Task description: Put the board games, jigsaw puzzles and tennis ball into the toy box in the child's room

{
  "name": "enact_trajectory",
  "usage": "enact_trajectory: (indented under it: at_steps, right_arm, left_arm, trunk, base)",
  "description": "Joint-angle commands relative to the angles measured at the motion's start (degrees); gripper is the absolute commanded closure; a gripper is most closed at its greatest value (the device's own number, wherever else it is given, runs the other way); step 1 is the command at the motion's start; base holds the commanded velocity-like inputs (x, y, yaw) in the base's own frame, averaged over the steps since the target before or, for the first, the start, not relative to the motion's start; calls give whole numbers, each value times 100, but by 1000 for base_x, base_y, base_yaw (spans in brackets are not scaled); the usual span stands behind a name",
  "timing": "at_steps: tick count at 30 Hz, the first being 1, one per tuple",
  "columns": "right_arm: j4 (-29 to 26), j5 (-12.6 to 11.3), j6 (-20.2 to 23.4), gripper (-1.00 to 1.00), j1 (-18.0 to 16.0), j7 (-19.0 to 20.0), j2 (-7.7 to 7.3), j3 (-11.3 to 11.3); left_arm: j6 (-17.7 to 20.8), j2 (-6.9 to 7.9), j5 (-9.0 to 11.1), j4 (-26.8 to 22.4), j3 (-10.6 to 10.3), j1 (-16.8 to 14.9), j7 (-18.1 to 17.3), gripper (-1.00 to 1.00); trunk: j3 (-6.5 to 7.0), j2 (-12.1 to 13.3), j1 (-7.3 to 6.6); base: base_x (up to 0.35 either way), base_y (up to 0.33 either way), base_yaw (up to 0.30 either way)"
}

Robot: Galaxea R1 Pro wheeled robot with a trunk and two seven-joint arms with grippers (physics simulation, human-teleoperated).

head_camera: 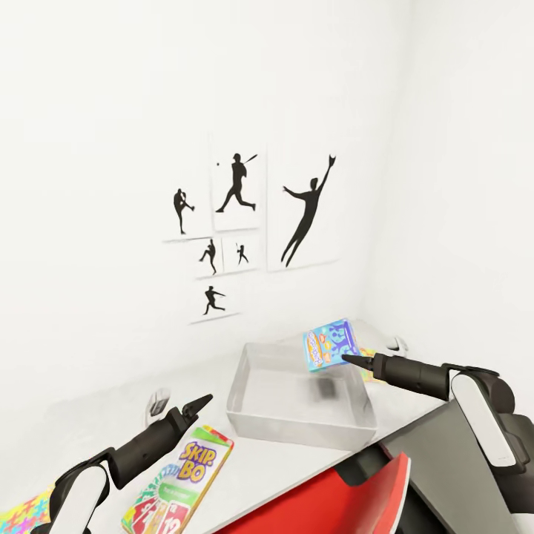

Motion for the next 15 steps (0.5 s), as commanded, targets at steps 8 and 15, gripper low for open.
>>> enact_trajectory:
  at_steps: [8,15]
  right_arm:
    - [1,1,30,100,-3,50,2,40]
    - [-1,1,30,100,-3,50,3,45]
  left_arm:
    - [32,-1,-3,1,9,-2,-24,-100]
    - [32,0,-3,1,4,-2,-13,-100]
  trunk:
    - [-2,-5,4]
    - [-2,-5,4]
  base:
    - [90,-1,0]
    - [12,-92,1]
